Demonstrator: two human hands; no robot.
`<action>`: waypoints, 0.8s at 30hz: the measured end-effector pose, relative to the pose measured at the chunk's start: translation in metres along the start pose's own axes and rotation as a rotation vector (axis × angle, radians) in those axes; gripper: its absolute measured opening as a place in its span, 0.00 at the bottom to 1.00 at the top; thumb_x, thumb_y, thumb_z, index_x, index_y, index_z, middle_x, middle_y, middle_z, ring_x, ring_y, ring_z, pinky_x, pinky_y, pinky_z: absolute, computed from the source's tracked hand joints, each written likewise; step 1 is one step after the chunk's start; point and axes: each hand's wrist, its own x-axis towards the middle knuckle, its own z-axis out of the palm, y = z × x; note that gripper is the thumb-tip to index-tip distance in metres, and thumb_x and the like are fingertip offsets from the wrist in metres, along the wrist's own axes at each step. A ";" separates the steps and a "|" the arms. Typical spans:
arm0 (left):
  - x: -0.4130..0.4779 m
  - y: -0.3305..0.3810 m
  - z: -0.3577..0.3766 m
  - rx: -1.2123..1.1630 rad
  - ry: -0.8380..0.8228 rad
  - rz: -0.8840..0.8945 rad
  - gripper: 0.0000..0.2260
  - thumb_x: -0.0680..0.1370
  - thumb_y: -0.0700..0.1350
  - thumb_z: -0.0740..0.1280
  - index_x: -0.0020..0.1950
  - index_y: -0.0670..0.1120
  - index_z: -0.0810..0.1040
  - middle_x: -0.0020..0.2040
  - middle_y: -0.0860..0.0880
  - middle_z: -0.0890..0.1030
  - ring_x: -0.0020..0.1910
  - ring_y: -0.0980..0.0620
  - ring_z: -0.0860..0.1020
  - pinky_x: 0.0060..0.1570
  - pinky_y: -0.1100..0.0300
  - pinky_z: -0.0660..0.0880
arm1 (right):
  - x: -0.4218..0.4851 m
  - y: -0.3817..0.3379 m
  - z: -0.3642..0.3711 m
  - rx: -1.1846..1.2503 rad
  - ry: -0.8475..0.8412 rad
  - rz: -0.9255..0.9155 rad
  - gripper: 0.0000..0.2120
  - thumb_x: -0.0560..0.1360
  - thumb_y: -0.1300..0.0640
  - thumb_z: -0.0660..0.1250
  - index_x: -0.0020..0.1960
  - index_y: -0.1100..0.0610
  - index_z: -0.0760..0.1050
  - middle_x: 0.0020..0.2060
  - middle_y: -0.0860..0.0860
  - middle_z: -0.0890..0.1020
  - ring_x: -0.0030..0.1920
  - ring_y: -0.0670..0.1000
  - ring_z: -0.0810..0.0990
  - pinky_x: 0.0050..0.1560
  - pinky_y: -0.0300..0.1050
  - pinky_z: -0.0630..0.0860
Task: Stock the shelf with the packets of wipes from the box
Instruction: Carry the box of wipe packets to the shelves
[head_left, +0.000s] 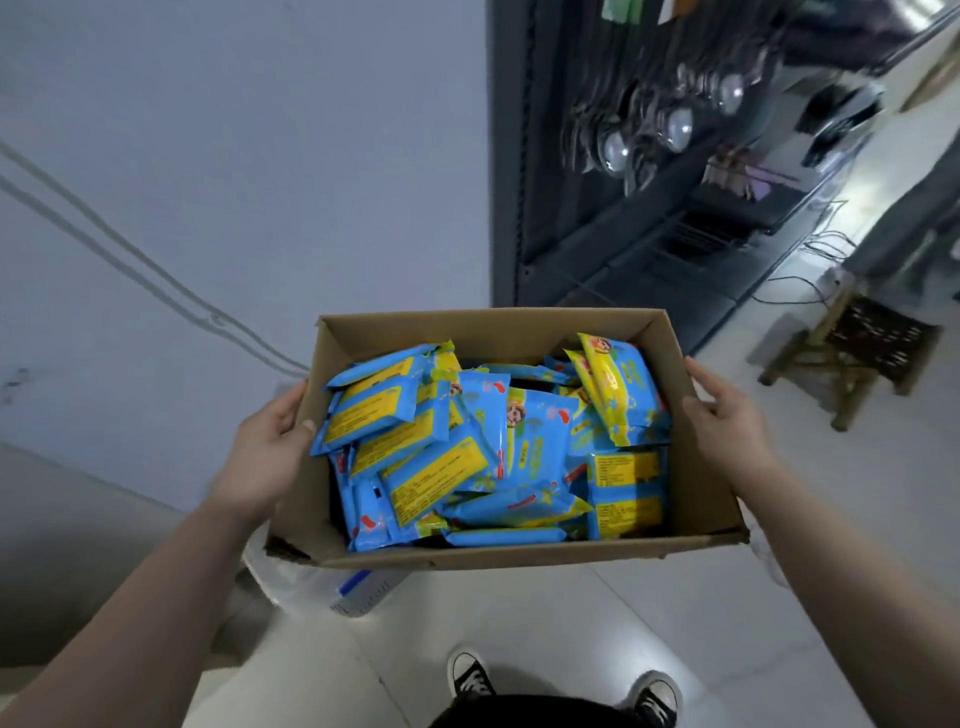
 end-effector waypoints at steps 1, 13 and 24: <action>0.000 0.005 0.013 -0.004 -0.020 0.003 0.22 0.78 0.30 0.59 0.60 0.57 0.75 0.48 0.63 0.82 0.50 0.62 0.80 0.54 0.60 0.77 | -0.001 0.011 -0.012 0.002 0.019 0.019 0.21 0.78 0.55 0.60 0.69 0.39 0.66 0.49 0.52 0.84 0.48 0.56 0.81 0.53 0.55 0.77; -0.021 0.078 0.206 0.033 -0.314 0.103 0.22 0.78 0.29 0.57 0.71 0.41 0.68 0.65 0.44 0.75 0.63 0.47 0.75 0.65 0.49 0.69 | -0.033 0.136 -0.178 0.014 0.228 0.199 0.21 0.79 0.55 0.59 0.70 0.41 0.67 0.39 0.57 0.83 0.33 0.52 0.75 0.41 0.48 0.75; -0.077 0.136 0.396 0.096 -0.553 0.153 0.24 0.79 0.32 0.58 0.72 0.51 0.69 0.62 0.50 0.79 0.58 0.52 0.78 0.58 0.53 0.74 | -0.069 0.259 -0.325 0.029 0.457 0.337 0.22 0.78 0.55 0.60 0.69 0.40 0.67 0.39 0.47 0.80 0.33 0.46 0.70 0.43 0.46 0.71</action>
